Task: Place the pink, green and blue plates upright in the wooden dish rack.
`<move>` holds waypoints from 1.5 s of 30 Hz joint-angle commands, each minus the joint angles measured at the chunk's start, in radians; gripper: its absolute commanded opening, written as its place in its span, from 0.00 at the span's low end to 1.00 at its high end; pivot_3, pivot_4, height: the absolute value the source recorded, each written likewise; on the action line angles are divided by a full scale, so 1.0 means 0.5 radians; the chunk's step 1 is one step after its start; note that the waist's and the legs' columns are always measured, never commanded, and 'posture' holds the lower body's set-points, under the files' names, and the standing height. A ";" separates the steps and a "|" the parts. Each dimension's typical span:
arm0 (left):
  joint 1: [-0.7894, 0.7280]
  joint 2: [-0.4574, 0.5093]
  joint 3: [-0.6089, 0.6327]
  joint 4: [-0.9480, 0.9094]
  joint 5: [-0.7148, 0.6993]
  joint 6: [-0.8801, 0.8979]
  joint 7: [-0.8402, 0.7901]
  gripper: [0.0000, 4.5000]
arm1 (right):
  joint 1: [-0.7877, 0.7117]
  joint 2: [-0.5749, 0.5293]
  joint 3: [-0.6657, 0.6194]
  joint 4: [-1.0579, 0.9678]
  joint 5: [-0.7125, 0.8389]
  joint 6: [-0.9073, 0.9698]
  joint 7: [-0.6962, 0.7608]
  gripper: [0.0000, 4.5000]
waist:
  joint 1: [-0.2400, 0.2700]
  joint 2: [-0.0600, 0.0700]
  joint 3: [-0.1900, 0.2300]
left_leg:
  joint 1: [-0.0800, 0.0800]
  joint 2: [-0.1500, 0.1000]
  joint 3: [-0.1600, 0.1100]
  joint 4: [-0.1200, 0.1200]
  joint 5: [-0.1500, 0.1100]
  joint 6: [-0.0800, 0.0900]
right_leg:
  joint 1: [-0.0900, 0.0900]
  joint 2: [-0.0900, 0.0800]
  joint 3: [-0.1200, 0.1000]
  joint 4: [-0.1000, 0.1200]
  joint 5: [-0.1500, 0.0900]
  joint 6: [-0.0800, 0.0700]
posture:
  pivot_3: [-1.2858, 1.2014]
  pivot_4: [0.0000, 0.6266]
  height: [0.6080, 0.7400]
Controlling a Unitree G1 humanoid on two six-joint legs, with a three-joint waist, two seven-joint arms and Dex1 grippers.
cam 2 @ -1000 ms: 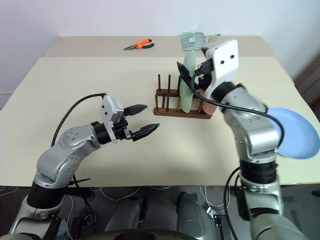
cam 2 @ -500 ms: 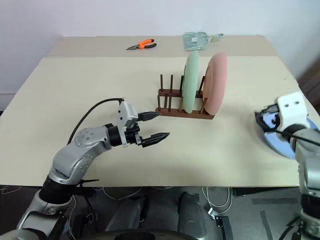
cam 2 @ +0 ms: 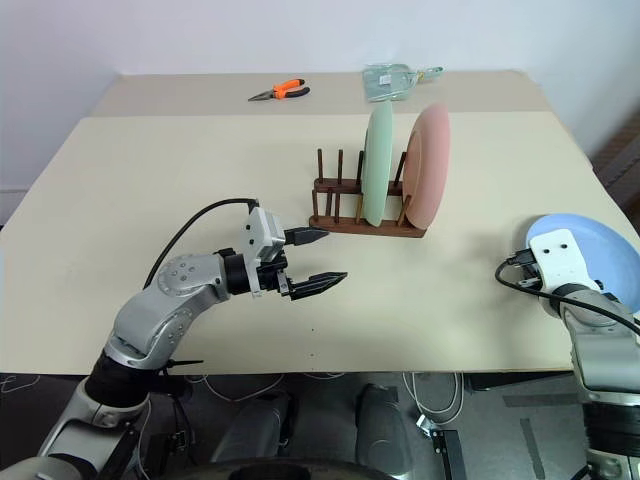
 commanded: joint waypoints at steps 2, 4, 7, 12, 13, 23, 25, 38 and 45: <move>0.013 -0.003 0.026 -0.074 0.017 -0.039 0.015 0.92 | -0.164 0.033 -0.098 -0.084 0.016 -0.171 -0.044 0.01 | -0.005 0.000 0.000 | 0.000 0.000 0.000 0.000 0.000 0.000 | 0.000 0.000 0.000 0.000 0.000 0.000 | 0.52 0.24 1.00; 0.018 0.012 0.052 -0.049 0.031 -0.054 0.019 0.92 | -0.271 0.066 -0.160 -0.155 0.046 -0.254 -0.087 0.01 | -0.006 0.000 0.000 | 0.000 0.000 0.000 0.000 0.000 0.000 | 0.000 0.000 0.000 0.000 0.000 0.000 | 0.52 0.24 1.00; 0.018 0.048 0.115 0.029 0.066 -0.111 0.022 0.92 | -0.508 0.107 -0.266 -0.276 0.157 -0.329 -0.126 0.01 | -0.009 0.002 0.001 | 0.000 0.000 0.000 0.000 0.000 0.000 | 0.000 0.000 0.000 0.001 0.000 0.001 | 0.52 0.24 1.00; -0.007 0.093 0.233 0.215 0.137 -0.256 0.042 0.92 | -1.095 0.273 -0.415 -0.558 0.796 -0.143 -0.079 0.01 | -0.005 0.002 0.001 | 0.000 0.000 -0.004 -0.002 0.000 0.000 | -0.001 0.001 -0.002 0.001 0.002 -0.002 | 0.52 0.24 1.00; -0.020 0.098 0.281 0.281 0.167 -0.309 0.071 0.92 | -1.284 0.365 -0.423 -0.671 1.191 -0.009 -0.088 0.01 | -0.010 0.002 0.002 | 0.000 0.001 -0.006 -0.002 0.000 0.000 | -0.001 0.002 -0.003 0.001 0.004 -0.004 | 0.52 0.24 1.00; 0.027 0.250 0.539 0.547 0.238 -0.527 0.076 0.92 | -1.682 1.161 -0.099 -0.888 2.531 0.138 -0.788 0.01 | -0.010 -0.002 -0.001 | -0.002 0.000 -0.020 -0.004 0.001 -0.001 | -0.005 0.001 -0.007 0.003 0.008 0.000 | 0.52 0.24 1.00; 0.041 0.268 0.570 0.561 0.240 -0.538 0.082 0.92 | -1.666 1.291 -0.028 -0.854 2.583 0.104 -0.938 0.01 | -0.010 -0.001 -0.001 | -0.001 0.000 -0.019 -0.004 0.001 -0.002 | -0.007 0.001 -0.006 0.005 0.008 0.000 | 0.52 0.24 1.00; 0.160 0.271 0.602 0.350 0.174 -0.425 0.103 0.92 | -1.417 1.540 0.178 -0.455 2.422 0.000 -1.286 0.01 | -0.019 -0.001 -0.001 | 0.000 0.000 -0.014 -0.006 0.002 -0.003 | -0.013 0.004 -0.007 0.021 0.008 0.000 | 0.52 0.24 1.00; 0.167 0.258 0.566 0.308 0.183 -0.380 0.099 0.92 | -1.404 1.543 0.206 -0.337 2.304 -0.029 -1.270 0.01 | -0.022 -0.001 -0.001 | 0.000 0.001 -0.014 -0.006 0.002 -0.003 | -0.013 0.005 -0.007 0.021 0.008 0.000 | 0.52 0.24 1.00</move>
